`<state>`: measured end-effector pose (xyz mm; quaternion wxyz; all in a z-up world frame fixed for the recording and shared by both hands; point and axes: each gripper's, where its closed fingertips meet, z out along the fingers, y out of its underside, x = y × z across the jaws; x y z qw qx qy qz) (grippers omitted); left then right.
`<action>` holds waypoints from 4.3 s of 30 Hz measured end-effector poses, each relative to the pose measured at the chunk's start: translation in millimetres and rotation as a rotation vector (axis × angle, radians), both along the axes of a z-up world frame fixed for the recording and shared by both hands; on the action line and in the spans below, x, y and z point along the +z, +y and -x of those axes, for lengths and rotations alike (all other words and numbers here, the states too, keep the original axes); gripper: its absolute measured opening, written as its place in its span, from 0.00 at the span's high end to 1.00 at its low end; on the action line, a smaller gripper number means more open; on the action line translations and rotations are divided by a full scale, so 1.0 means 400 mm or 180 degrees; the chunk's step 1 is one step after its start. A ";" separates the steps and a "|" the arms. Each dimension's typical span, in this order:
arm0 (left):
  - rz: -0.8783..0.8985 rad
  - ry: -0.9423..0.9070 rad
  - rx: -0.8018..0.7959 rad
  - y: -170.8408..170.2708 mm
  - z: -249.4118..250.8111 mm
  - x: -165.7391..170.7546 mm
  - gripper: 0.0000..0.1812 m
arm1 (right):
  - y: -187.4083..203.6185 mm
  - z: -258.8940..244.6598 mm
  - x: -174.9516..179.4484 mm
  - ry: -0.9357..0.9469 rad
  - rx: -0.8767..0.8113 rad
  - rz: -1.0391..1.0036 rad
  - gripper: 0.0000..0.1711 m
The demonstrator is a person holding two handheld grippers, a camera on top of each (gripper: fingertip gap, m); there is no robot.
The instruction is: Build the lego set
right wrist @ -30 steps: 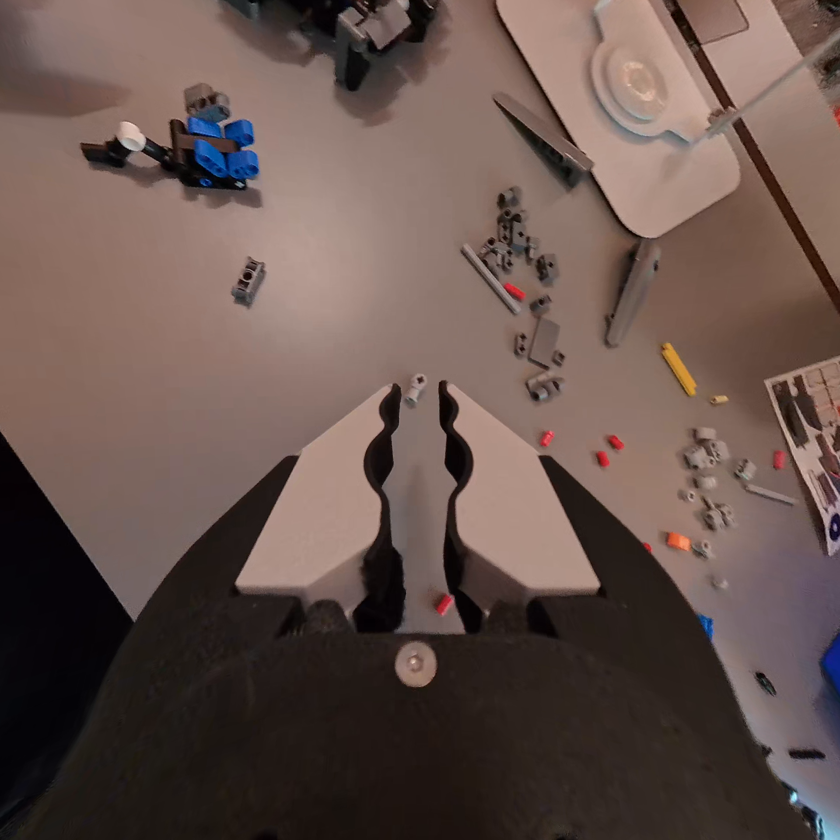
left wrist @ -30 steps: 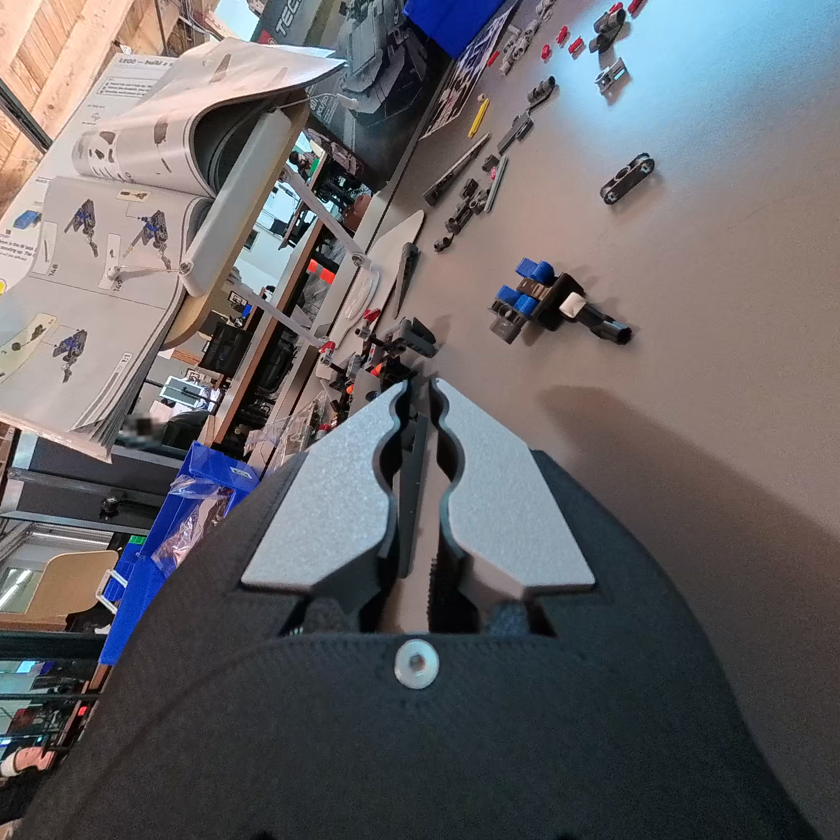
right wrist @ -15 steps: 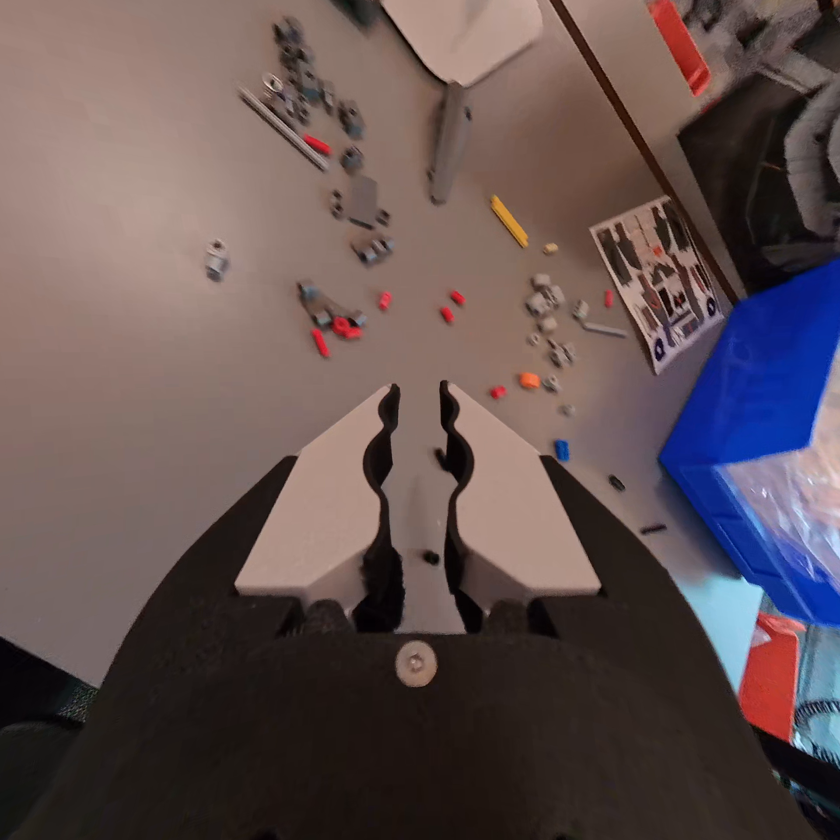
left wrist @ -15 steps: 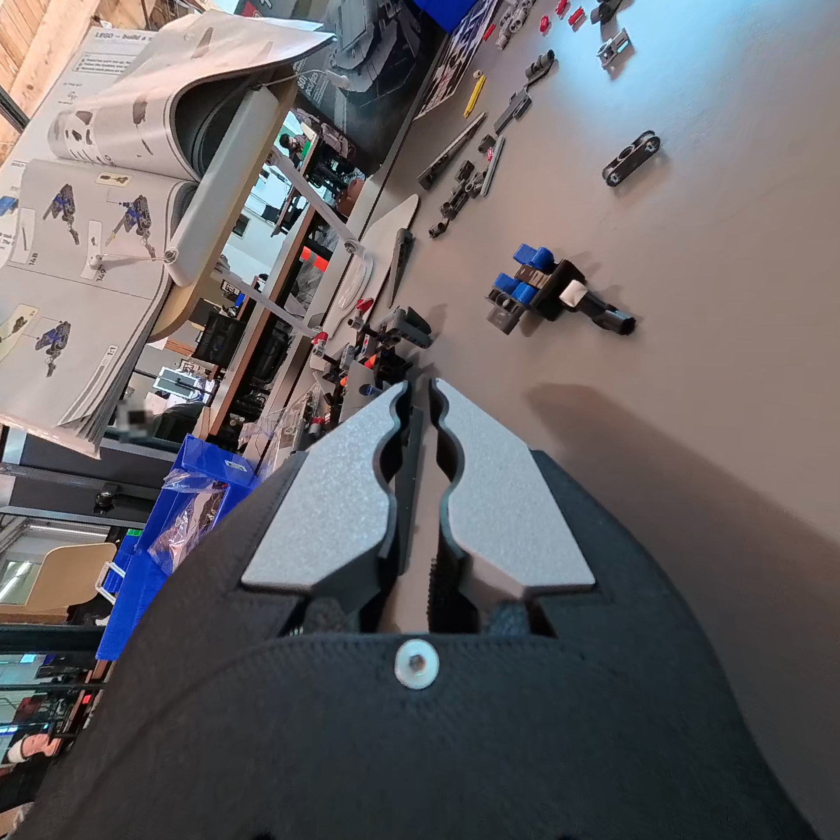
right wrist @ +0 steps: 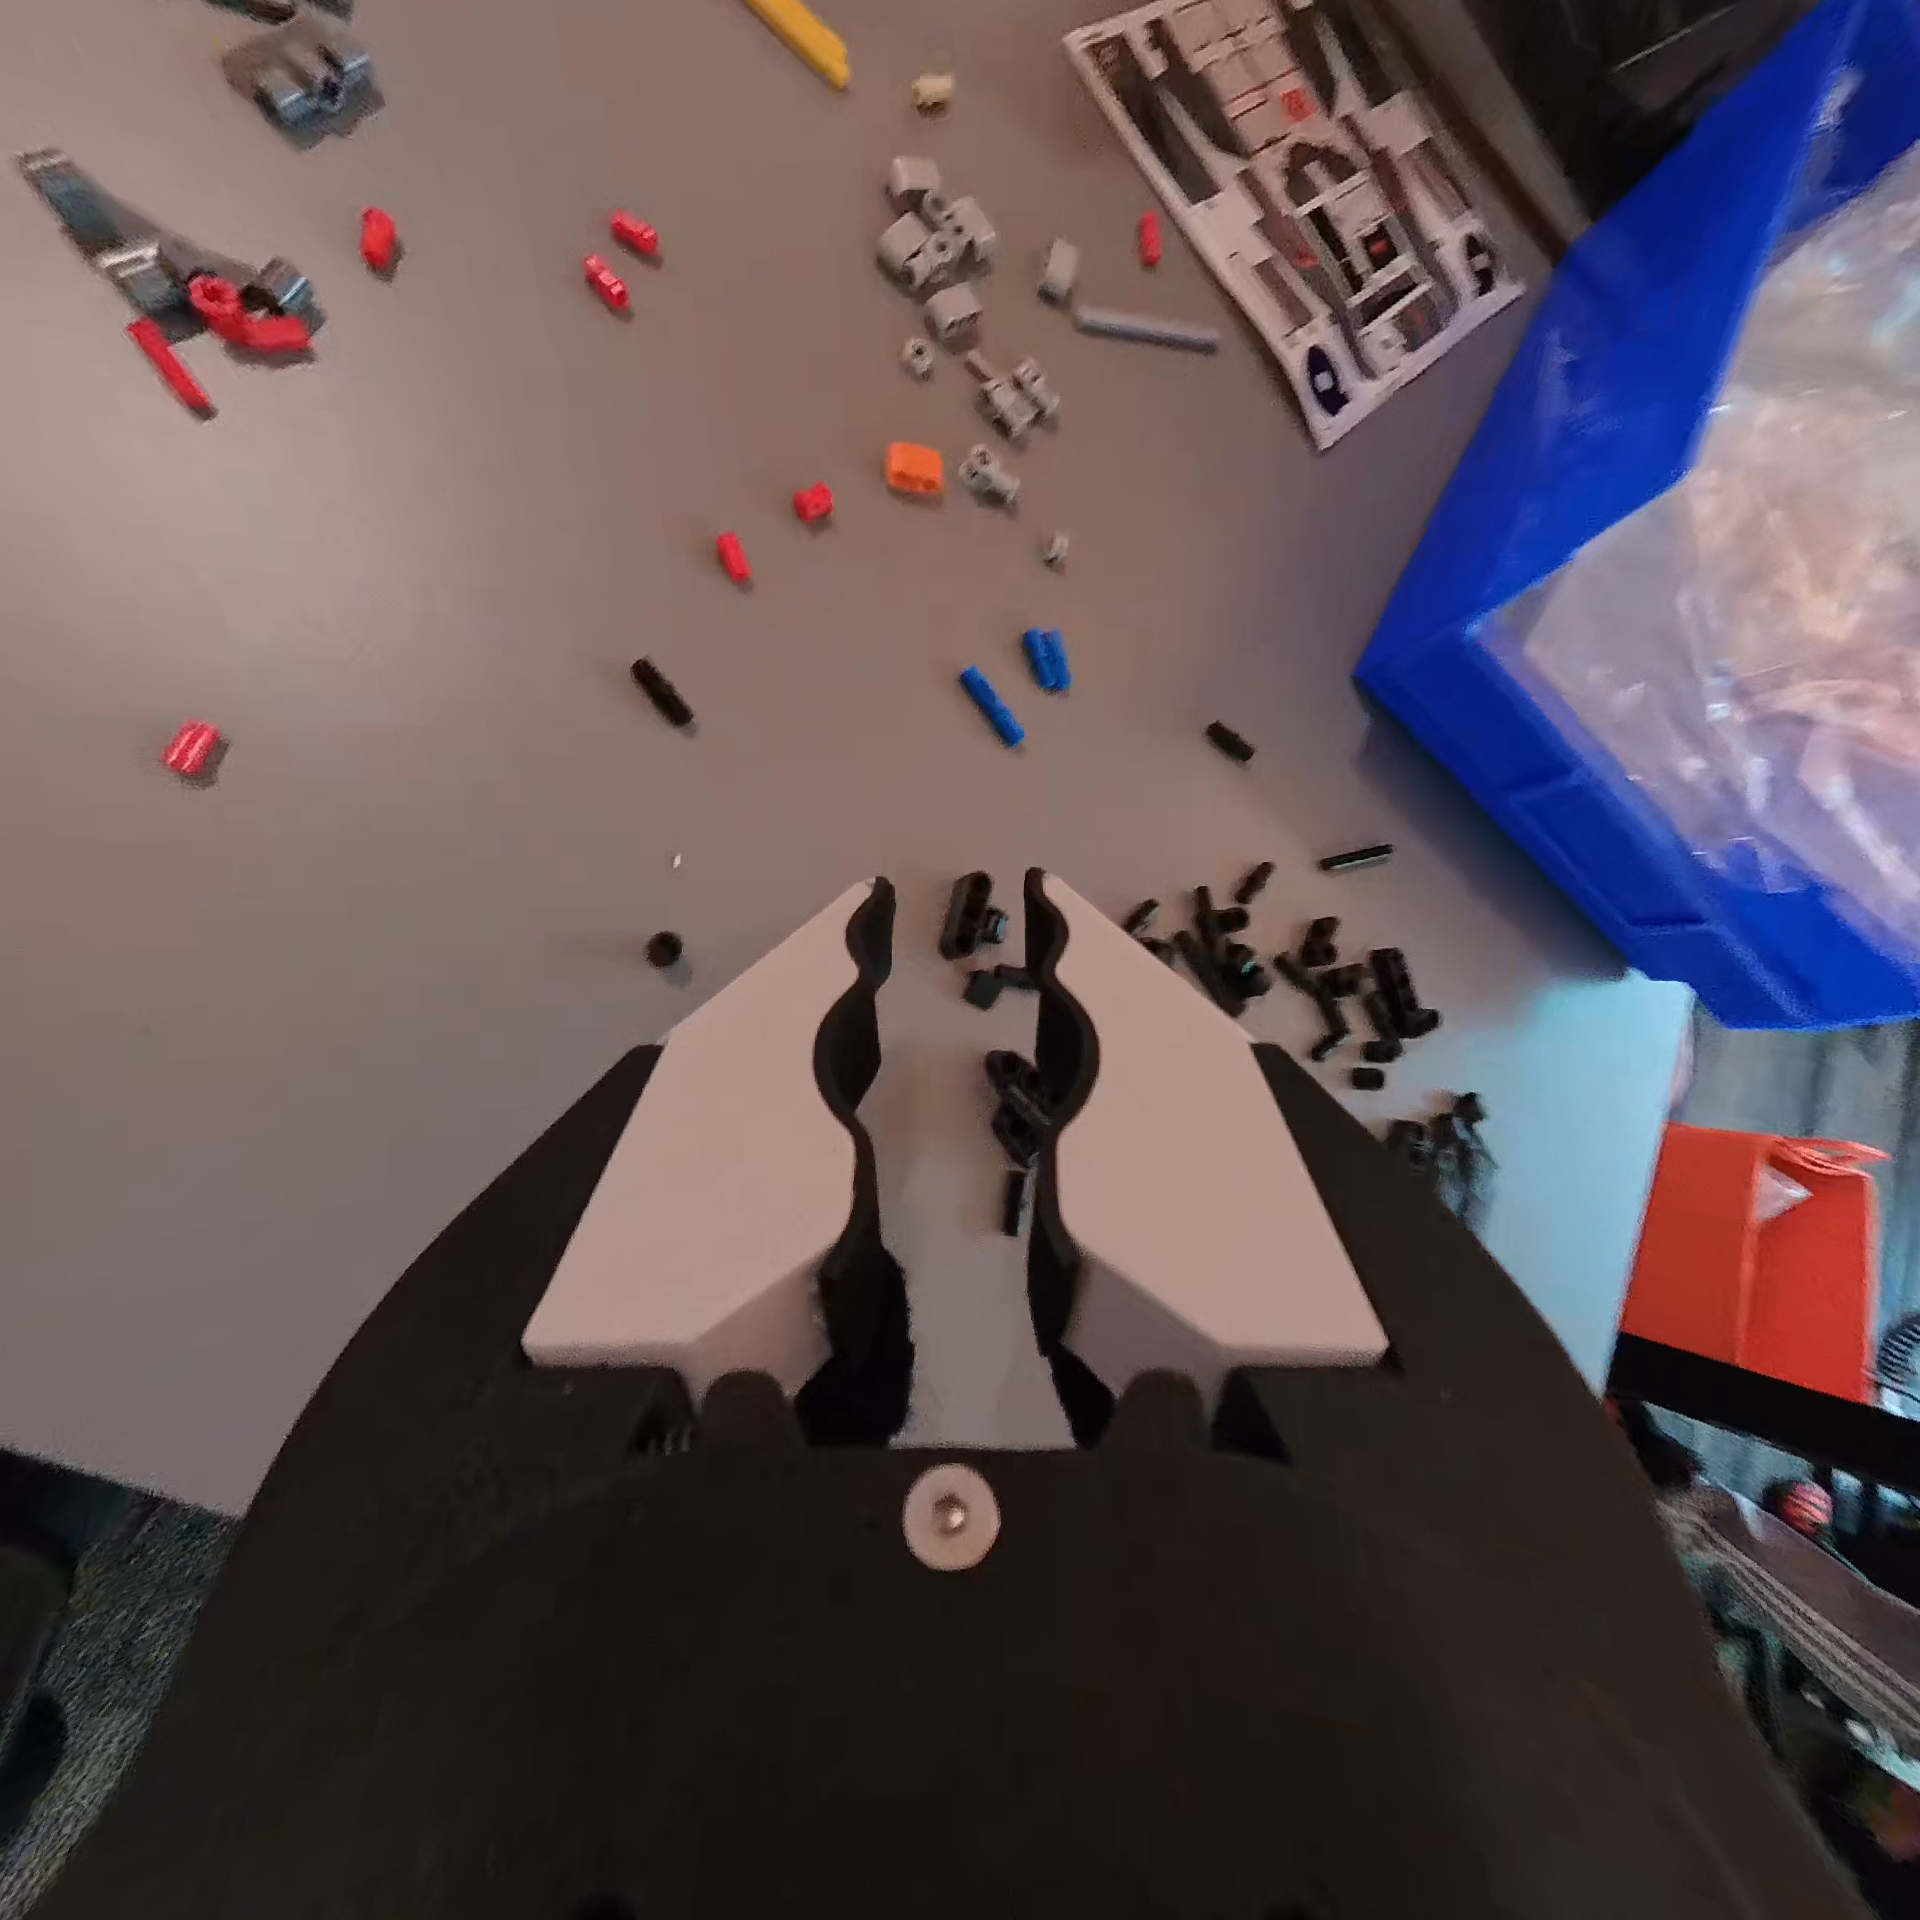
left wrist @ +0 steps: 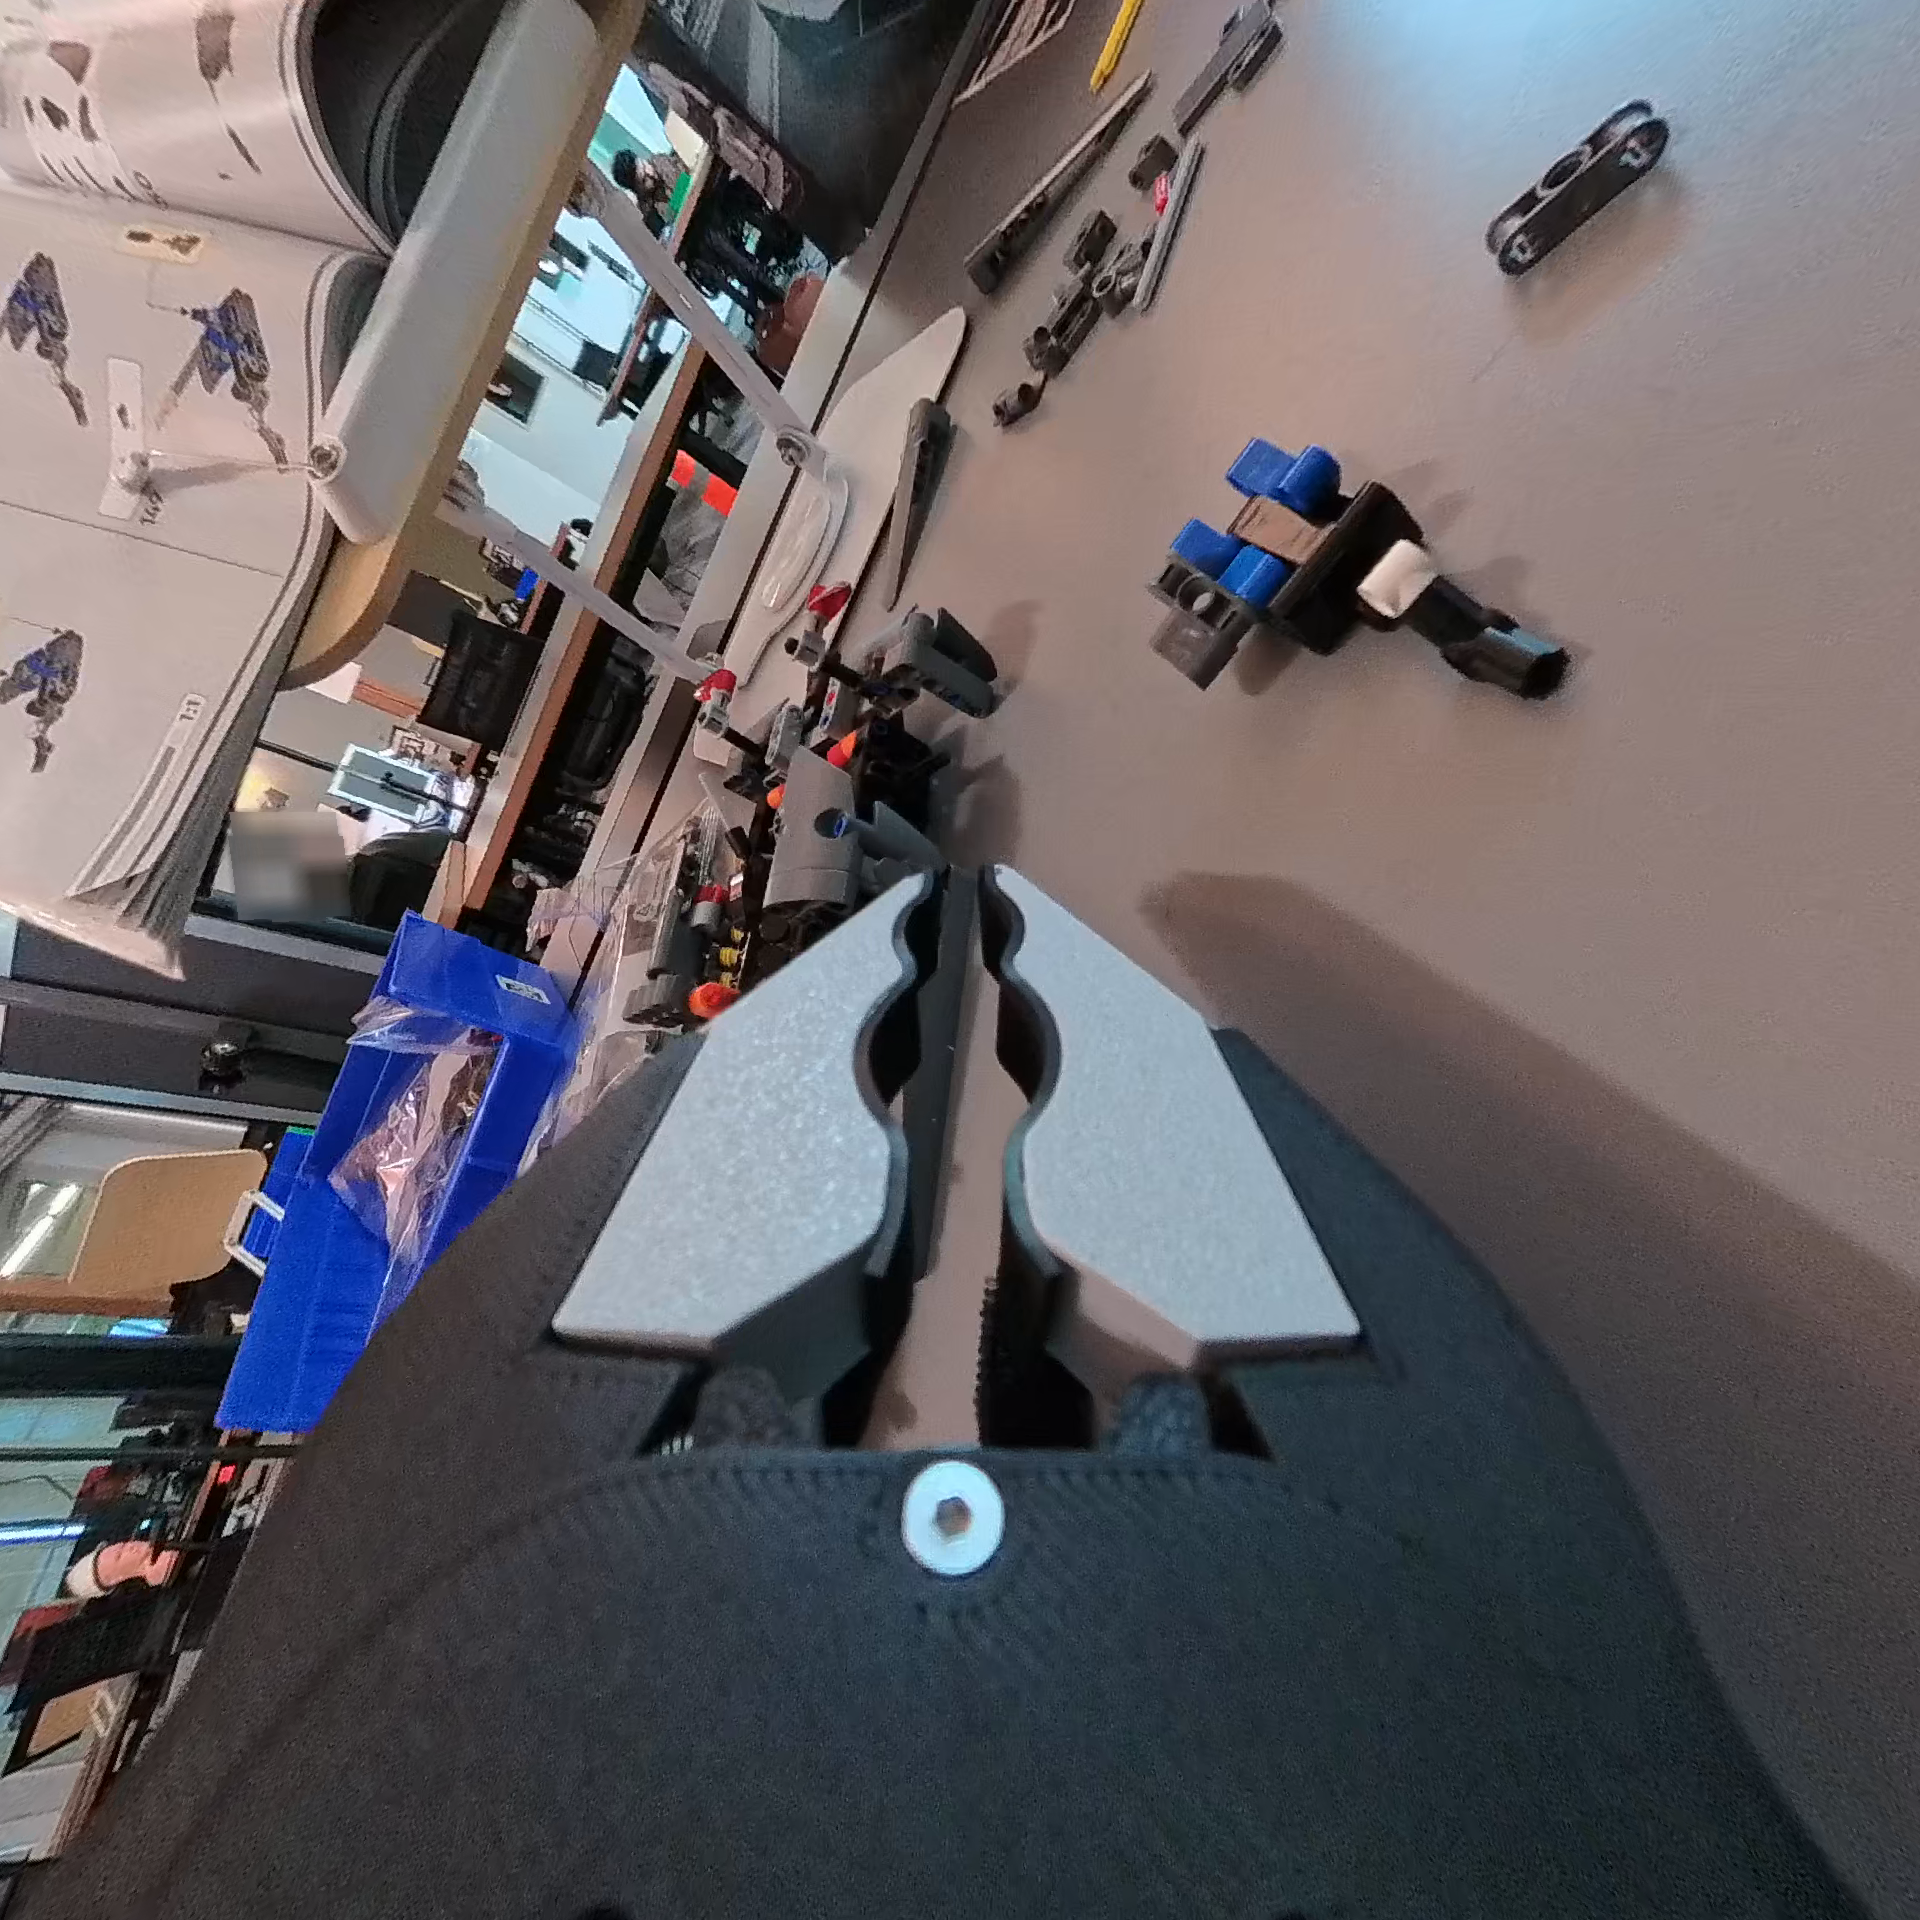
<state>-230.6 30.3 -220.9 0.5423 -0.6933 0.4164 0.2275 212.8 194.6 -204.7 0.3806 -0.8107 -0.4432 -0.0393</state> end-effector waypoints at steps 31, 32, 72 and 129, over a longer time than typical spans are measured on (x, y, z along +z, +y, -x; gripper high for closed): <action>0.0088 0.0081 0.0226 0.025 0.031 -0.017 0.99 | -0.017 0.194 -0.133 0.0480 0.1083 0.0740 0.99; 0.0090 0.0082 0.0227 0.025 0.031 -0.017 0.99 | -0.017 0.195 -0.133 0.0486 0.1083 0.0739 0.99; 0.1169 -0.0859 0.0528 -0.023 -0.181 -0.073 0.87 | -0.011 0.161 -0.069 0.0794 0.1004 0.0490 0.86; 0.1122 -0.0791 0.0539 0.006 -0.159 -0.073 0.88 | 0.174 -0.375 -0.058 0.0171 -0.0082 0.0625 0.90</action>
